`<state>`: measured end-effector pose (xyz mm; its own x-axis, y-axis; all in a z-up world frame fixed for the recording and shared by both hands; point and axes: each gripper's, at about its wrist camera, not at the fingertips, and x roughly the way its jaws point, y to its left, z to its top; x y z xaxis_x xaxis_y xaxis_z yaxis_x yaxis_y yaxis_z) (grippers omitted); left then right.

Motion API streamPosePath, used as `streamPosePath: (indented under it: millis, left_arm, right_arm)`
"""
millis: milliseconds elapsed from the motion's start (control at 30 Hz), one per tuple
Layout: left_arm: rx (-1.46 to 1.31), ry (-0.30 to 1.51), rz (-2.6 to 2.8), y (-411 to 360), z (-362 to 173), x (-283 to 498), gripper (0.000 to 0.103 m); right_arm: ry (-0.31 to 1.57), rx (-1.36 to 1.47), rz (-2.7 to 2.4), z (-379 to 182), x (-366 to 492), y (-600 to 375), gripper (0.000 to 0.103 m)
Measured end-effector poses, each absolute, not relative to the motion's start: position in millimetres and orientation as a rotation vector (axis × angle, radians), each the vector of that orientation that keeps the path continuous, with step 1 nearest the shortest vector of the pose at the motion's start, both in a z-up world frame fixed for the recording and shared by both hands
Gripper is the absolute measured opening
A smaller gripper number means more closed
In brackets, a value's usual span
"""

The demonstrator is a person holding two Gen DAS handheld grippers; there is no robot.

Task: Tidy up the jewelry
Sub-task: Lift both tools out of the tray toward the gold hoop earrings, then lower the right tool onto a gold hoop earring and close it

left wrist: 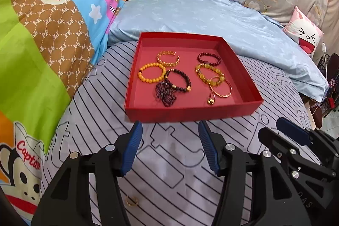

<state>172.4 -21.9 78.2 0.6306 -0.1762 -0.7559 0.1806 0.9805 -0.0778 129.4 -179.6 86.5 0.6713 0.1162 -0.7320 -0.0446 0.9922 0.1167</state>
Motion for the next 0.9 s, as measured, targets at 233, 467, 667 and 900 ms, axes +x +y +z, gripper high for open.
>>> streamPosePath:
  millis: [233, 467, 667, 900]
  left_arm:
    - [0.022, 0.883, -0.202, -22.2, 70.1, 151.4, 0.052]
    - [0.033, 0.903, -0.192, -19.4, 58.6, 130.5, 0.052]
    - [0.032, 0.946, -0.178, -9.0, 42.2, 113.4, 0.053]
    - [0.018, 0.957, -0.146, 4.2, 31.7, 97.3, 0.056]
  right_arm:
    - [0.852, 0.105, 0.084, 77.1, 107.5, -181.9, 0.040]
    - [0.873, 0.113, 0.069, 65.2, 88.7, -188.1, 0.040]
    - [0.917, 0.132, 0.035, 46.3, 75.8, -202.6, 0.040]
    - [0.950, 0.150, 0.012, 29.0, 67.0, -213.0, 0.040]
